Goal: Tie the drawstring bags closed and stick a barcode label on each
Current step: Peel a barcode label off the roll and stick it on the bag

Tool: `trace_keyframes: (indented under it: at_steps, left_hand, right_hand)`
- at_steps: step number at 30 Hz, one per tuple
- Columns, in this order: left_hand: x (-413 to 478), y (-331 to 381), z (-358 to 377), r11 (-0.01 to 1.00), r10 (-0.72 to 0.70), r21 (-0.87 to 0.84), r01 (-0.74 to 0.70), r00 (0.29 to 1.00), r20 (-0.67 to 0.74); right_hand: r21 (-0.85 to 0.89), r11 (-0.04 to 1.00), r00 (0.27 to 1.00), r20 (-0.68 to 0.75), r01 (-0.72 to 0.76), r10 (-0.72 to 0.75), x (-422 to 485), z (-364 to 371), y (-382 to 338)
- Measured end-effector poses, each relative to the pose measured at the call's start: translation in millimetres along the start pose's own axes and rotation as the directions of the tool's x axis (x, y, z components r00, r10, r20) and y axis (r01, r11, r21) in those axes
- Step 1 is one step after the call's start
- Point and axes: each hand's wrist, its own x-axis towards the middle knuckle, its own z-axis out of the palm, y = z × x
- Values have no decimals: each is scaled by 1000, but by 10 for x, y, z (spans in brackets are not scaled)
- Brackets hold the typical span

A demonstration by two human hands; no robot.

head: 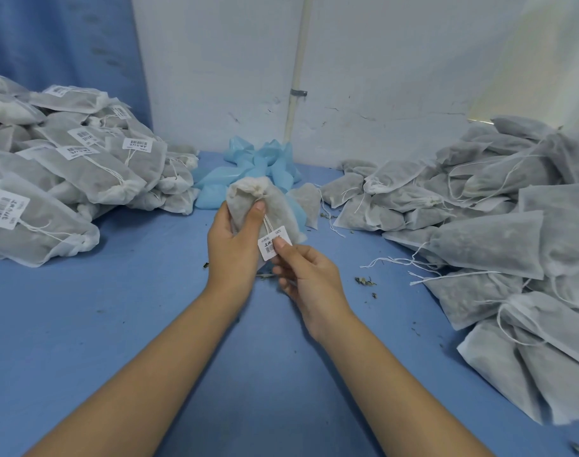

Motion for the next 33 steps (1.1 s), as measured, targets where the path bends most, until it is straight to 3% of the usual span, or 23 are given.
trace_keyframes:
  at_steps: [5, 9, 12, 17, 22, 29, 33]
  left_hand:
    - [53, -14, -33, 997, -78, 12, 78, 997, -6]
    - [73, -35, -57, 970, -244, 38, 242, 965, 96]
    - [62, -49, -74, 940, -335, 11, 340, 922, 195]
    - [3, -104, -109, 934, -350, 63, 352, 869, 350]
    - [23, -159, -141, 913, -388, 19, 408, 850, 358]
    - [36, -132, -149, 854, -442, -81, 515, 798, 411]
    - [26, -134, -144, 906, -397, 25, 423, 827, 398]
  right_hand:
    - [-145, 977, 980, -103, 157, -173, -23, -4, 10]
    - [-1, 991, 991, 26, 132, -132, 0, -44, -21]
    - [114, 987, 992, 44, 111, -117, 21, -69, -16]
    - [227, 960, 987, -67, 161, -149, 40, -114, -55]
    - [259, 961, 994, -74, 98, -81, 71, -147, -40]
    - [352, 929, 992, -83, 116, -92, 85, -158, -60]
    - [356, 927, 991, -110, 115, -81, 89, -157, -38]
